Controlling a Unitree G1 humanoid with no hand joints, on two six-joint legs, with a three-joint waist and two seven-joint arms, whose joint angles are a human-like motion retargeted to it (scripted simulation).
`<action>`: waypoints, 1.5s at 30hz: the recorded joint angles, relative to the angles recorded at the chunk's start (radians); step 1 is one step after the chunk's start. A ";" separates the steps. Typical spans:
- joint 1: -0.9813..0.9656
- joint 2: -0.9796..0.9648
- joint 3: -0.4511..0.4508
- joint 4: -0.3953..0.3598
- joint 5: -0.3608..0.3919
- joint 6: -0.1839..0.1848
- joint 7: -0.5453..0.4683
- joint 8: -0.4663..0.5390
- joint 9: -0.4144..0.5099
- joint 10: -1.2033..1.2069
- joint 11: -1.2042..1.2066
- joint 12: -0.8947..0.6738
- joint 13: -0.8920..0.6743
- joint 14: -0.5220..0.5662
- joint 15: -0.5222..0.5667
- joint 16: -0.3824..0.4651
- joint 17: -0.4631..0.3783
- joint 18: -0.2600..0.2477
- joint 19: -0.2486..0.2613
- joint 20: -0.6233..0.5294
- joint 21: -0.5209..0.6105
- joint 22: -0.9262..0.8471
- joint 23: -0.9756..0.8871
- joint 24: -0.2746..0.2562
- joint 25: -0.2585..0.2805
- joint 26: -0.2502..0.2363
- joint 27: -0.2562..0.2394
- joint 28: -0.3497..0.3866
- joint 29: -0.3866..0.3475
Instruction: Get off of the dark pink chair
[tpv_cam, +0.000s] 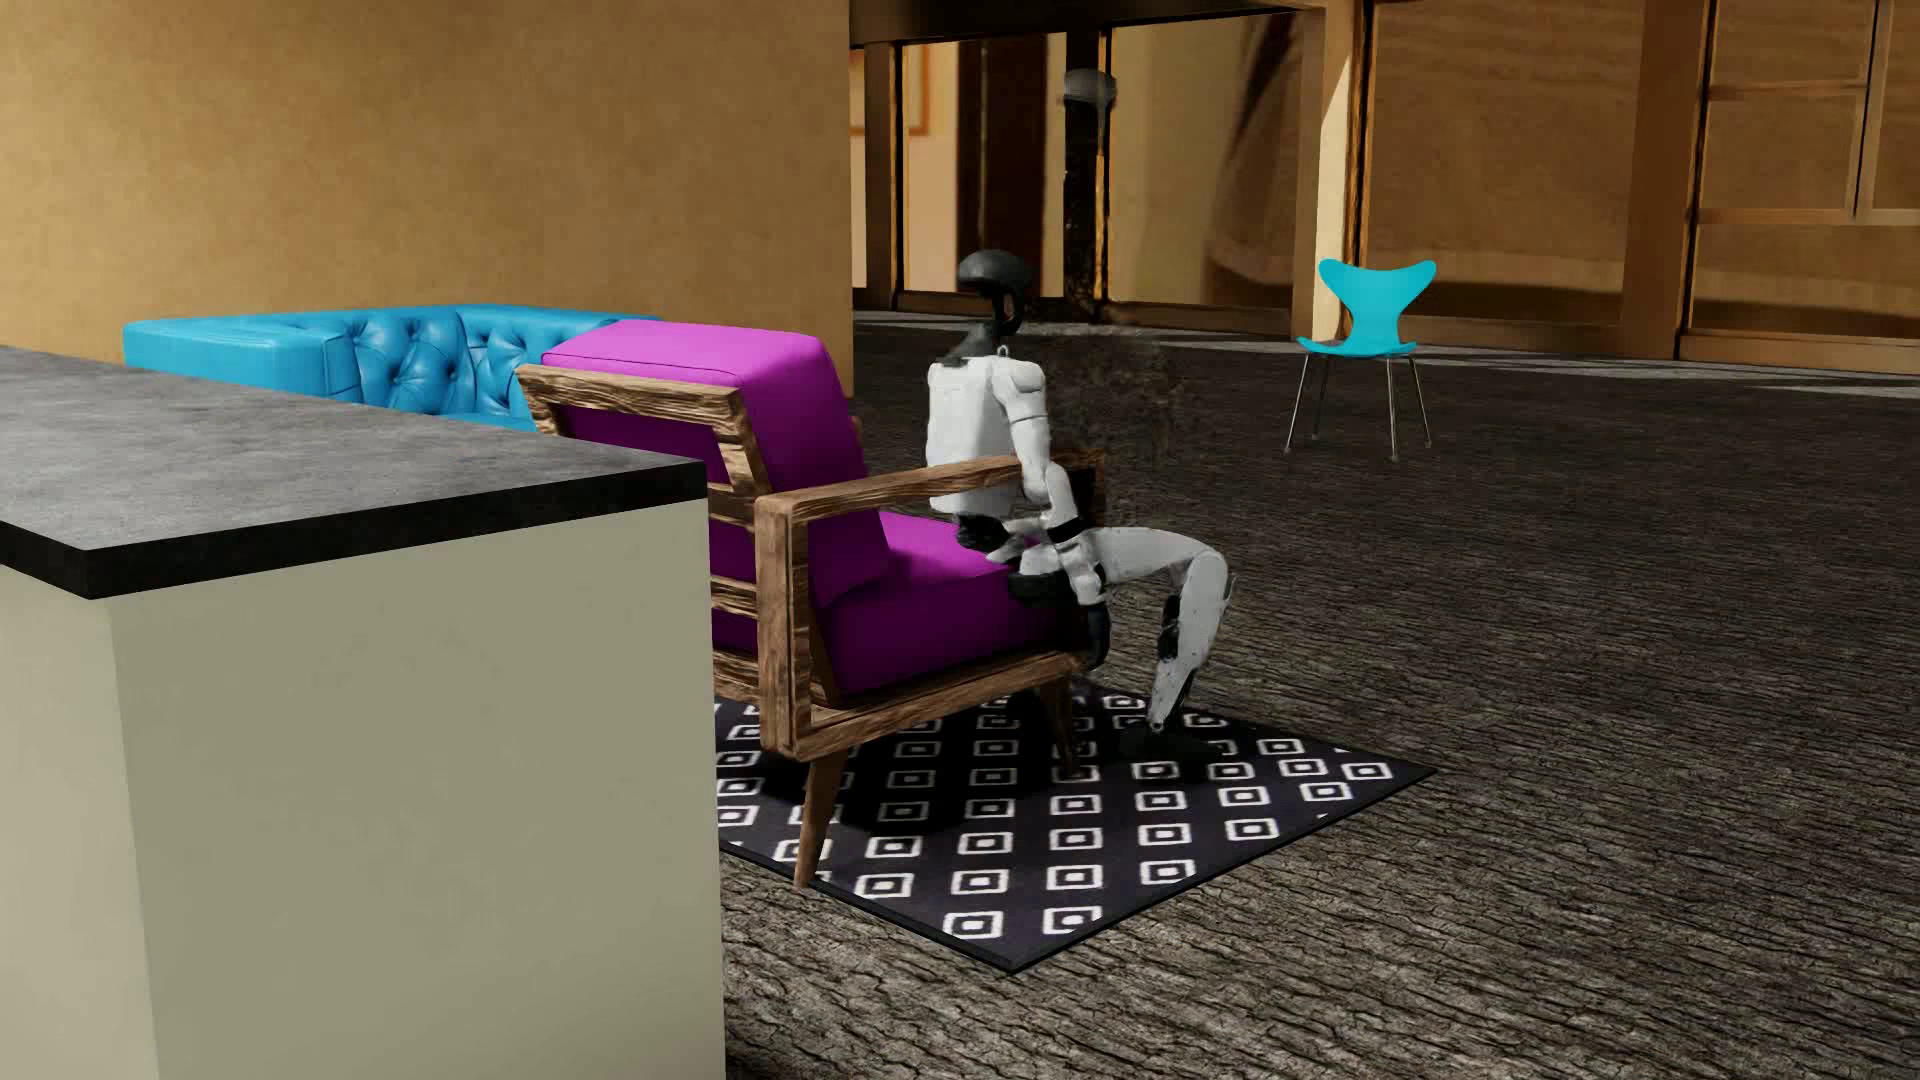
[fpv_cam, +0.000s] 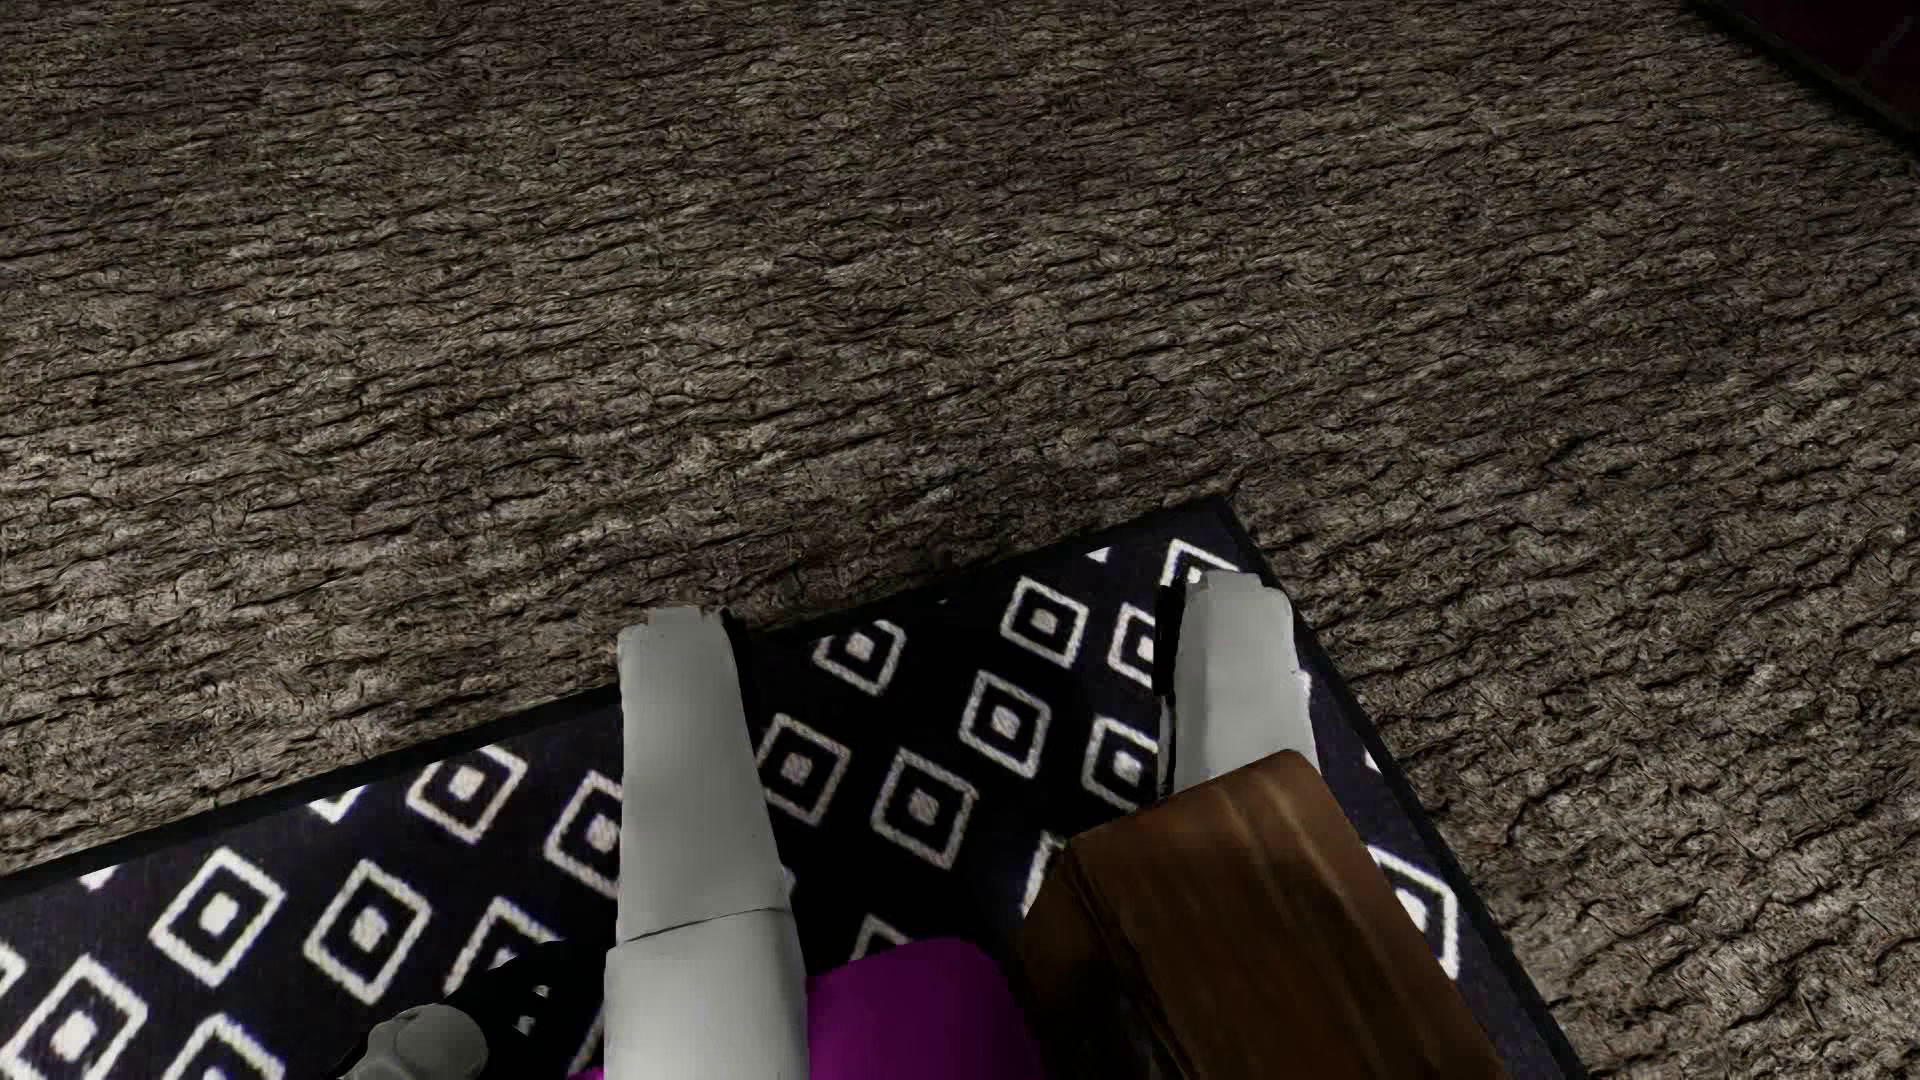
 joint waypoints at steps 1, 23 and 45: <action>0.007 0.005 0.000 0.002 -0.003 0.000 0.002 -0.001 -0.006 -0.002 0.000 0.042 0.036 0.001 0.006 -0.006 0.018 0.000 0.001 0.006 0.012 0.010 -0.003 0.071 -0.067 -0.025 -0.020 -0.054 0.054; -0.013 0.008 0.014 -0.048 -0.003 -0.013 -0.018 0.006 -0.047 -0.012 -0.009 0.053 -0.042 0.058 0.027 0.230 -0.224 0.022 0.019 -0.006 -0.063 -0.569 -0.743 0.006 0.383 -0.071 -0.074 0.117 -0.350; -0.370 -0.338 0.011 -0.093 -0.027 0.028 -0.032 0.027 0.256 -0.129 -0.088 -0.908 -0.837 -0.039 -0.131 0.478 -0.681 -0.033 0.043 -0.899 0.615 -1.104 -1.311 0.072 0.335 -0.308 -0.296 0.590 -0.484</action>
